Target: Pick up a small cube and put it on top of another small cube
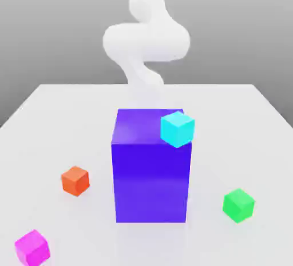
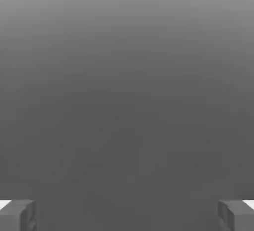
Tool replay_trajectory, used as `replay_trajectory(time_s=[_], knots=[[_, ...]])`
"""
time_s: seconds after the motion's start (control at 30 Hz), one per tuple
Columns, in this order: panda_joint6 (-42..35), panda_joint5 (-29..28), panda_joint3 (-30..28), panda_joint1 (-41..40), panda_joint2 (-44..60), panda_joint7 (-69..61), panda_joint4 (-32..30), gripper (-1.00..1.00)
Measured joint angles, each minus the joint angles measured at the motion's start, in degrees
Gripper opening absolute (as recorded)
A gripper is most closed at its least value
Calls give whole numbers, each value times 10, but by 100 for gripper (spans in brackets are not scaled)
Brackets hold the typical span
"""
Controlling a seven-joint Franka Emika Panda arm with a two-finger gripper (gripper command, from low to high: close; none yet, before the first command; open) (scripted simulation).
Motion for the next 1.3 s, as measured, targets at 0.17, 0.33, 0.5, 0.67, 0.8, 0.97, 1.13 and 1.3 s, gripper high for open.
replay_trajectory(time_s=[0.17, 0.33, 0.5, 0.67, 0.8, 0.97, 1.13, 1.3], knots=[[32, 12, -24, -16, 107, 14, 0, 0], [64, 25, -48, -33, 211, 27, 0, 0], [95, 41, -71, -50, 315, 37, 0, 0], [127, 60, -88, -80, 419, 46, 0, 0], [151, 73, -96, -98, 502, 54, 0, 0], [186, 89, -108, -121, 606, 63, 1, 0], [253, 118, -79, -149, 703, 44, 20, -100], [253, 118, -79, -149, 703, 45, 20, -100]])
